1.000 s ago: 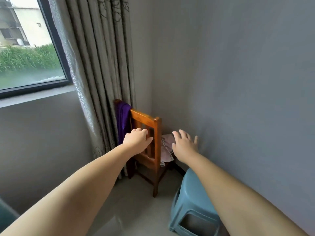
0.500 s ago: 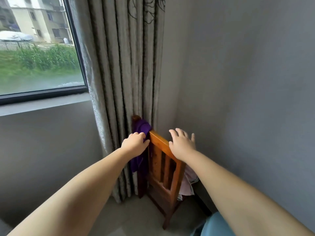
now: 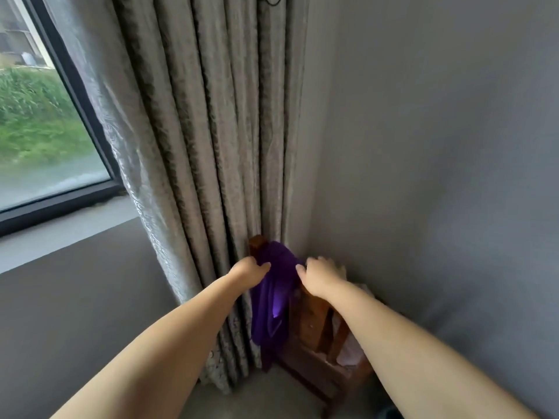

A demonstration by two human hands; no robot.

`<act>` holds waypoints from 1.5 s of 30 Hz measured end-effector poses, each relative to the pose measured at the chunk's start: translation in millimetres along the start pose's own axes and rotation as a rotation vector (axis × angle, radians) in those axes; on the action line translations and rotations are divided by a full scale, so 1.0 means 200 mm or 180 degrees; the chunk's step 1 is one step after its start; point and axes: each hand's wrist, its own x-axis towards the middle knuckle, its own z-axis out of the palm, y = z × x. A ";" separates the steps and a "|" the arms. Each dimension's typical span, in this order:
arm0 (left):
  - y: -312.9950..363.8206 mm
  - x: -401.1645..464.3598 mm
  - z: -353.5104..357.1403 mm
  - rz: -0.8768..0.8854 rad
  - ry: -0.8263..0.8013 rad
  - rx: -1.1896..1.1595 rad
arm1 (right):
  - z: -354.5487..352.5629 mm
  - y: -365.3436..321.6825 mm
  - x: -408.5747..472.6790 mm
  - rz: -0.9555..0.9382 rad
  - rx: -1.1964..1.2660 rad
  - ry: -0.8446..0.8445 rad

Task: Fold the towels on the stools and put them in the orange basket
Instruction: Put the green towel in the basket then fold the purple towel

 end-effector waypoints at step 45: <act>1.68 -1.06 0.46 0.1486 -0.3233 -0.3647 | -0.67 1.49 -1.16 0.0198 0.5271 0.0746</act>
